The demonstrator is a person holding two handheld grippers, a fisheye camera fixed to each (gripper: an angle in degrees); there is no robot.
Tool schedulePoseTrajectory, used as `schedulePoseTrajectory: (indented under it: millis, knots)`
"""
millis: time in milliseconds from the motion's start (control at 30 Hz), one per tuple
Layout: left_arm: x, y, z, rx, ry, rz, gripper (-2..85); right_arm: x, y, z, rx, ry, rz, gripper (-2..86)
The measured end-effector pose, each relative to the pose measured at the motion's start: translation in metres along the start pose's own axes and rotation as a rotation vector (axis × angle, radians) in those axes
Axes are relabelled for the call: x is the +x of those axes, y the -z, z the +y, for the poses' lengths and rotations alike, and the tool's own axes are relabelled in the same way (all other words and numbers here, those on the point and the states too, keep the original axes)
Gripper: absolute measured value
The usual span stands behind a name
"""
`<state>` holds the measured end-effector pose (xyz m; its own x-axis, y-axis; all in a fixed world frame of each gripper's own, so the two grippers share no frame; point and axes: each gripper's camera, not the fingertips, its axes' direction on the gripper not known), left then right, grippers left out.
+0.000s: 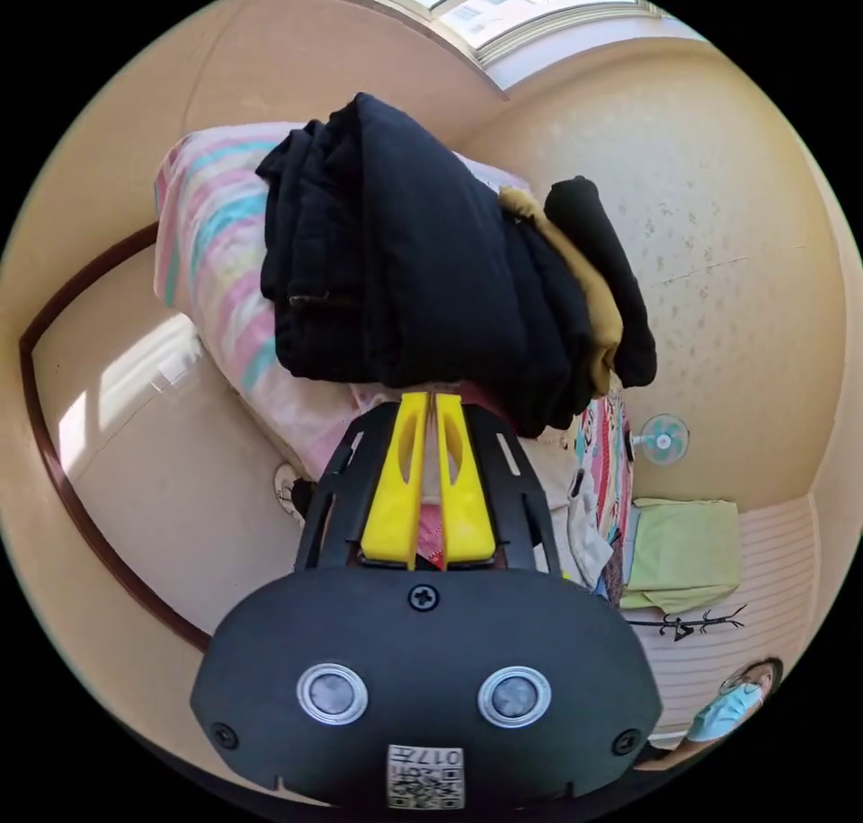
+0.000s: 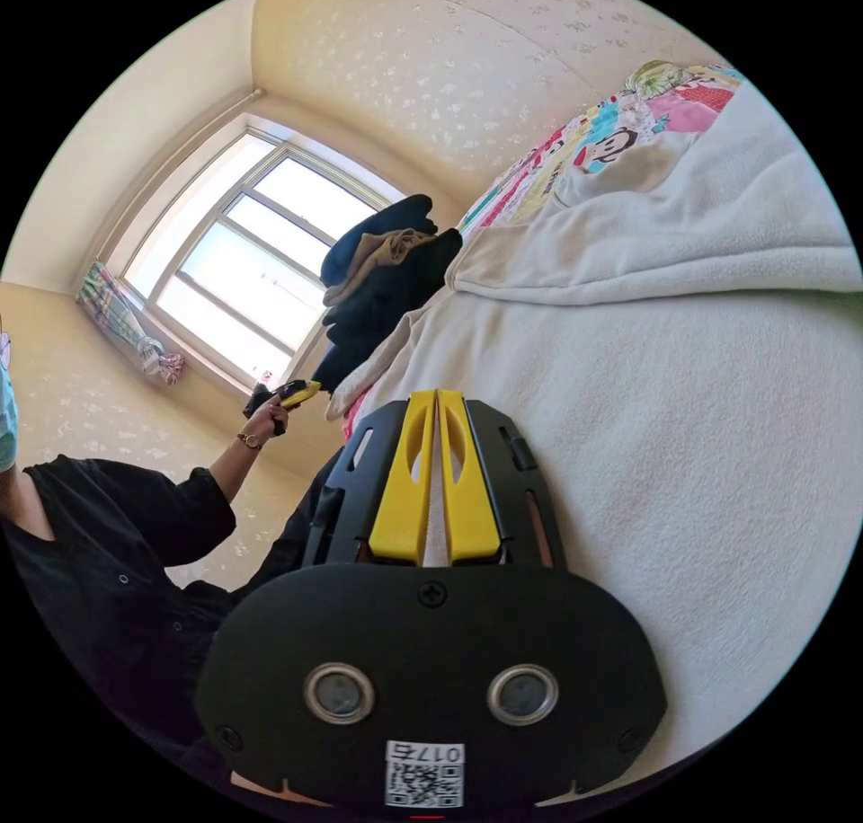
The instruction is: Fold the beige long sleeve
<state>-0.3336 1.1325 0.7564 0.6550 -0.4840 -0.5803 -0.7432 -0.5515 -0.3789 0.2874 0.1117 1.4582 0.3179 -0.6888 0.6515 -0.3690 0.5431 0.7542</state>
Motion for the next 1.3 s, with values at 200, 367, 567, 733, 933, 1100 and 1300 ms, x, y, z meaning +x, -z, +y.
schedulePoseTrajectory:
  millis: [200,367,567,733,933,1100,1300]
  knots:
    - [-0.067,-0.029,0.046,-0.073,0.146,0.178,14.6,0.002,0.003,0.001,0.003,0.002,0.001,0.6]
    - [-0.118,-0.064,0.068,-0.037,0.330,0.301,12.9,0.002,0.005,0.002,0.004,0.006,0.003,0.7]
    - [-0.127,-0.069,0.087,-0.017,0.399,0.305,14.1,0.003,0.008,0.004,0.006,0.000,-0.008,0.6]
    - [-0.115,-0.062,0.105,0.075,0.381,0.392,7.8,0.001,0.010,0.004,0.011,-0.004,-0.001,0.6]
    - [0.070,-0.016,0.132,0.201,-0.055,0.496,6.4,-0.003,0.011,0.005,0.014,-0.012,0.000,0.5]
    - [0.319,-0.074,0.195,0.074,-0.627,0.663,6.1,-0.007,0.009,0.005,0.019,-0.021,0.012,0.4]
    - [0.489,-0.285,0.351,-0.412,-0.956,0.733,6.5,-0.015,0.010,0.008,0.017,-0.003,-0.006,0.5]
